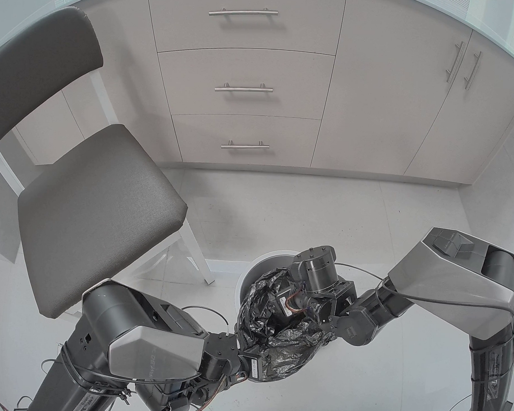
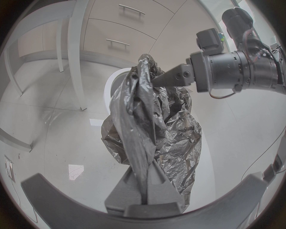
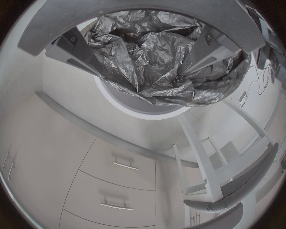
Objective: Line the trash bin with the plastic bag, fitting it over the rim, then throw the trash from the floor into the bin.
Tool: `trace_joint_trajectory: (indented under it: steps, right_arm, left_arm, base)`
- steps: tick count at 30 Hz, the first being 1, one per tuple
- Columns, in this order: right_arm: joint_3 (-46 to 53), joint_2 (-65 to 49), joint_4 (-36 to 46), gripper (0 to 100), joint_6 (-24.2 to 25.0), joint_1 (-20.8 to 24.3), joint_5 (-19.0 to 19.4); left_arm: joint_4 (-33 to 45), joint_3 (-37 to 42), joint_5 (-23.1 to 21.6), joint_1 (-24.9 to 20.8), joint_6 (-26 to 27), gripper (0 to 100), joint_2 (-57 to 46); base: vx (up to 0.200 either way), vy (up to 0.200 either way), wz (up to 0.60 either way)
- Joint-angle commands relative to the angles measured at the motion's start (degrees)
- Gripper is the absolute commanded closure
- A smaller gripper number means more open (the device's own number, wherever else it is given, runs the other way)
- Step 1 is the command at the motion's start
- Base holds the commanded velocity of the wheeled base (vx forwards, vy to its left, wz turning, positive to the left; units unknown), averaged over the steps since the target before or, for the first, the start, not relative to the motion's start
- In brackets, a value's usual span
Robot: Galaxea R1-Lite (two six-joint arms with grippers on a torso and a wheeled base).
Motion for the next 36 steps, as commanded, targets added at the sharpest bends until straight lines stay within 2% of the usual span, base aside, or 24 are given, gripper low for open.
trace_joint_trajectory:
  steps: [1, 20, 31, 36]
  right_arm:
    - [-1.9, 2.1, -1.2, 0, -1.4, -1.2, 0.0]
    - [-4.9, 2.8, -3.5, 0, -1.5, -3.3, 0.0]
    - [-5.2, 3.4, -6.6, 0, -1.5, -4.3, -0.2]
    - [-6.8, 4.7, -9.1, 0, -1.4, -4.5, -2.2]
  left_arm:
    - [0.0, 0.0, 0.0, 0.0, 0.0, 100, 0.1]
    - [0.0, -3.1, -0.4, 0.1, 0.1, 100, -0.7]
    - [0.2, -7.2, 0.1, 3.5, 0.0, 100, -0.7]
    - [0.2, -7.8, 0.1, 4.5, 0.8, 100, -0.7]
  base:
    - [0.000, 0.000, 0.00]
    - [0.000, 0.000, 0.00]
    - [0.000, 0.000, 0.00]
    - [0.000, 0.000, 0.00]
